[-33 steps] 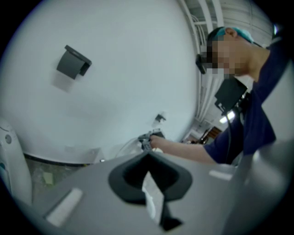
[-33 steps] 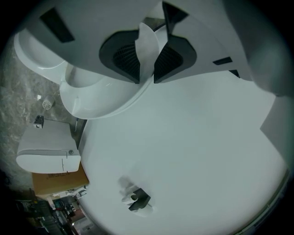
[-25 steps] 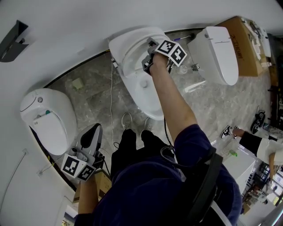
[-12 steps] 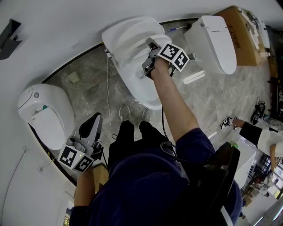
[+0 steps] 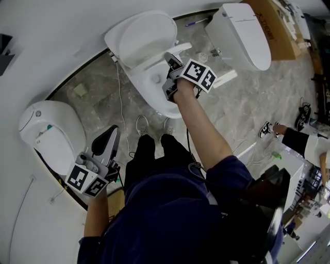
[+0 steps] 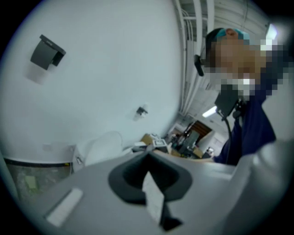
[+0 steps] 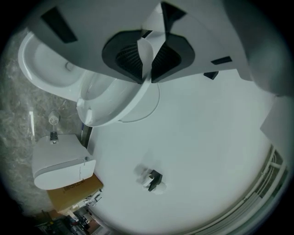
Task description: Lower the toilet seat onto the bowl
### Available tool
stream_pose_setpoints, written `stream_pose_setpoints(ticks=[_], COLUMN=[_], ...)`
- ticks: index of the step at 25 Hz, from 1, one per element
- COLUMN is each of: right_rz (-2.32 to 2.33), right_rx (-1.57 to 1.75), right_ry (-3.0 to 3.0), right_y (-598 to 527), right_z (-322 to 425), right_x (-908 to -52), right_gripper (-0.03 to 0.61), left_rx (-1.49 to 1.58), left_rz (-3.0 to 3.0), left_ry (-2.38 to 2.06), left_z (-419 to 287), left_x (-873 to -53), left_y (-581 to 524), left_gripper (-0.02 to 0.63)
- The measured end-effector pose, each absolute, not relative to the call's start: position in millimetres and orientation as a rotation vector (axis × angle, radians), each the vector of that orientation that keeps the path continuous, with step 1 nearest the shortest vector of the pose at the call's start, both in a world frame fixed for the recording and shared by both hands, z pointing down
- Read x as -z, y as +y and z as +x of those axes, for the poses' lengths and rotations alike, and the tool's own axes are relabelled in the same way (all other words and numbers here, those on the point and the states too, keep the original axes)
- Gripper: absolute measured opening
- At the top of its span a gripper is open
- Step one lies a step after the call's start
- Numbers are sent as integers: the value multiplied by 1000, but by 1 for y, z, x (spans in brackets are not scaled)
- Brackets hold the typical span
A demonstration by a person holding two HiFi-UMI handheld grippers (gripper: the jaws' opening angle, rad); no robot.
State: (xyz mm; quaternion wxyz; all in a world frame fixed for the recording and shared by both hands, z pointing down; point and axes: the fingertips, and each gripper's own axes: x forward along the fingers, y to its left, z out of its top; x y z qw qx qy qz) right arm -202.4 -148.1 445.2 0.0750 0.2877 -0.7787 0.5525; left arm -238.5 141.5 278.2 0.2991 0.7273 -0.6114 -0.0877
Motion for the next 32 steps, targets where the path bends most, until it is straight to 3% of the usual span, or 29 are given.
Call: stream_pose_setpoints(ticks=[19, 32], right_rz=[930, 965], right_rx=[-1823, -1890], right_ry=[-2174, -2126], right_y=[-70, -47], right_z=[-83, -44], right_x=[-496, -522], right_gripper=[49, 48], left_rx=[185, 131], left_rz=[2043, 2060], left_ry=[-1497, -1459], left_z=[-186, -166], left_x=[-267, -267], left_y=[121, 119], left_gripper=[-2, -2])
